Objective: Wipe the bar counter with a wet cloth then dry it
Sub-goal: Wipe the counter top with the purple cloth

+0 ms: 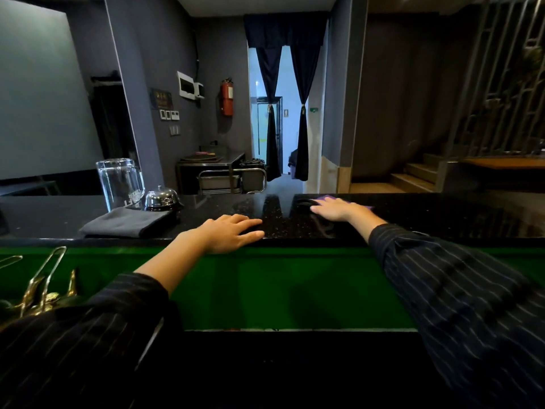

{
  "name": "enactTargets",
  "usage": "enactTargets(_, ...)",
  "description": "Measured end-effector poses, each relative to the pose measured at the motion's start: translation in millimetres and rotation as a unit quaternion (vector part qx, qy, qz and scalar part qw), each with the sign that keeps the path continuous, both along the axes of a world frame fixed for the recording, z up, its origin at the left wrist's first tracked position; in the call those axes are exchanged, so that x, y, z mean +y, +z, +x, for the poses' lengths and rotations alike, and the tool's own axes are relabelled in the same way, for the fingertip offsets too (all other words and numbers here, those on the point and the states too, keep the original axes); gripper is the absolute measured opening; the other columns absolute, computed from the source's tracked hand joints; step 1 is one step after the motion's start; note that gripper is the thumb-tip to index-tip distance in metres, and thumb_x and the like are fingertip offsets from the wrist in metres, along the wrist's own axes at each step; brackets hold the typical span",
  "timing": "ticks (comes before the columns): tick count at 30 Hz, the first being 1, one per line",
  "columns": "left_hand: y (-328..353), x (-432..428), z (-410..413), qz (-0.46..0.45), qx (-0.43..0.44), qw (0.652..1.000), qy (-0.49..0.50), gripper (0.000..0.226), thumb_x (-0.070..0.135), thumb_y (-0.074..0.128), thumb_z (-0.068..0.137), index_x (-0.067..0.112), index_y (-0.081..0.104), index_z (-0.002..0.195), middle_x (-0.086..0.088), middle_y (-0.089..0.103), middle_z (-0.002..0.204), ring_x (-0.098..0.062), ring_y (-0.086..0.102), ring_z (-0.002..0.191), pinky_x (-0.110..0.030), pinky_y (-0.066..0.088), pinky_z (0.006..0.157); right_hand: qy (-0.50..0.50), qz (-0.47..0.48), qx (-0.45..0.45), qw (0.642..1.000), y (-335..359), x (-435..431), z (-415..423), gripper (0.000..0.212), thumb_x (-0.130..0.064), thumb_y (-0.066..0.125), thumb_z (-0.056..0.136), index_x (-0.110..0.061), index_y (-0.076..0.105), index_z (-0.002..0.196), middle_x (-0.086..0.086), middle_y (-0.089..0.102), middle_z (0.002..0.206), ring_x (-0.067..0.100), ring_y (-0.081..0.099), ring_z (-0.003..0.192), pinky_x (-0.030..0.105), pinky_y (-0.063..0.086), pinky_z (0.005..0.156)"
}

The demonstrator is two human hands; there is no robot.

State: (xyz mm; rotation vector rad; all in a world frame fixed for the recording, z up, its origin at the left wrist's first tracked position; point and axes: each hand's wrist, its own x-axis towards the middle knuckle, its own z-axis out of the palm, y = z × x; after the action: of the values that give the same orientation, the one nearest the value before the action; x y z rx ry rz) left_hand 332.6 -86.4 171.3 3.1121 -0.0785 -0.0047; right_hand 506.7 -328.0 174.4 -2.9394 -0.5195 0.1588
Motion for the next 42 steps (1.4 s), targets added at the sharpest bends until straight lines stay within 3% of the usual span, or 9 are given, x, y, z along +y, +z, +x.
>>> enactTargets(3,-11.0,4.7,2.9,-0.001,-0.017,0.999,-0.037,0.063,0.066,0.015,0.089,0.044,0.009,0.148,0.009,0.009,0.16,-0.013,0.007,0.148,-0.048,0.013,0.118,-0.058,-0.011,0.011,0.998,-1.6,-34.3,43.4,0.074,-0.069,0.02,0.087,-0.034,0.015,0.152,0.0,0.009,0.163,0.027,0.009,0.149,0.053,0.006,0.119)
enactTargets(8,-25.3,9.4,5.6,0.002,-0.102,0.993,-0.054,0.109,0.089,-0.018,0.053,0.044,0.012,0.147,0.018,0.014,0.158,-0.004,0.011,0.146,-0.042,0.015,0.118,-0.113,-0.031,0.041,0.992,0.2,-30.6,93.2,0.068,-0.067,0.018,0.092,-0.037,0.009,0.152,0.003,0.006,0.163,0.03,0.007,0.149,0.054,0.005,0.119)
enactTargets(15,-23.6,8.3,8.1,-0.002,-0.108,0.992,-0.058,0.086,0.078,0.0,0.069,0.045,0.015,0.147,0.02,0.016,0.157,-0.002,0.013,0.145,-0.04,0.016,0.118,-0.011,0.001,0.072,0.997,23.0,67.7,51.8,0.056,-0.043,0.018,0.104,-0.02,0.006,0.154,0.007,0.006,0.162,0.029,0.013,0.148,0.041,0.015,0.115)
enactTargets(21,-21.3,3.3,3.0,0.014,-0.137,0.989,-0.044,0.059,0.06,0.029,0.092,0.033,0.032,0.144,0.007,0.034,0.152,-0.016,0.036,0.138,-0.04,0.031,0.11,0.115,-0.046,0.025,0.992,6.5,155.2,-5.6,0.067,-0.068,0.018,0.092,-0.039,0.007,0.152,-0.002,0.001,0.163,0.026,0.004,0.15,0.056,0.002,0.119)
enactTargets(25,-28.1,-9.0,-14.7,0.028,-0.194,0.98,-0.018,0.049,0.053,0.032,0.095,0.024,0.044,0.133,-0.005,0.046,0.136,-0.027,0.05,0.121,-0.04,0.04,0.097,0.154,-0.032,0.027,0.987,-0.4,148.9,-42.0,0.069,-0.069,0.02,0.091,-0.039,0.009,0.152,-0.003,0.001,0.163,0.024,0.001,0.15,0.058,0.001,0.118)
enactTargets(29,-37.7,-3.1,-44.5,0.008,-0.214,0.975,-0.064,0.053,0.05,0.031,0.094,0.024,0.043,0.137,-0.005,0.051,0.136,-0.025,0.05,0.124,-0.035,0.036,0.104,0.142,-0.012,0.006,0.99,2.4,109.8,-73.4,0.059,-0.059,0.023,0.097,-0.038,0.016,0.151,-0.005,0.007,0.163,0.024,0.007,0.15,0.06,0.005,0.116)
enactTargets(34,-28.7,25.1,-67.2,-0.084,-0.164,0.983,-0.009,0.046,0.033,0.039,0.1,0.028,0.035,0.145,-0.004,0.036,0.152,-0.022,0.032,0.141,-0.036,0.023,0.115,0.072,0.005,-0.017,0.997,-3.4,82.4,-79.0,0.057,-0.057,0.022,0.097,-0.039,0.019,0.151,-0.002,0.013,0.162,0.026,0.01,0.149,0.057,0.006,0.117)
enactTargets(38,-31.6,19.7,-65.6,-0.043,-0.089,0.995,0.004,0.059,0.039,0.037,0.099,0.03,0.009,0.151,-0.009,0.01,0.16,-0.025,0.004,0.149,-0.044,0.004,0.119,-0.059,-0.005,-0.035,0.998,-5.0,117.7,-94.4,0.058,-0.057,0.021,0.096,-0.039,0.018,0.151,0.008,0.009,0.162,0.035,0.007,0.148,0.054,0.004,0.118)
enactTargets(42,-21.7,19.7,-65.9,0.009,-0.053,0.998,0.015,0.069,0.035,0.039,0.099,0.022,-0.003,0.152,-0.01,-0.002,0.161,-0.025,-0.001,0.149,-0.042,0.005,0.119,0.006,0.0,-0.031,1.0,-1.3,159.6,-109.7,0.057,-0.058,0.02,0.097,-0.04,0.017,0.151,0.011,0.008,0.162,0.036,0.006,0.148,0.056,0.003,0.117)
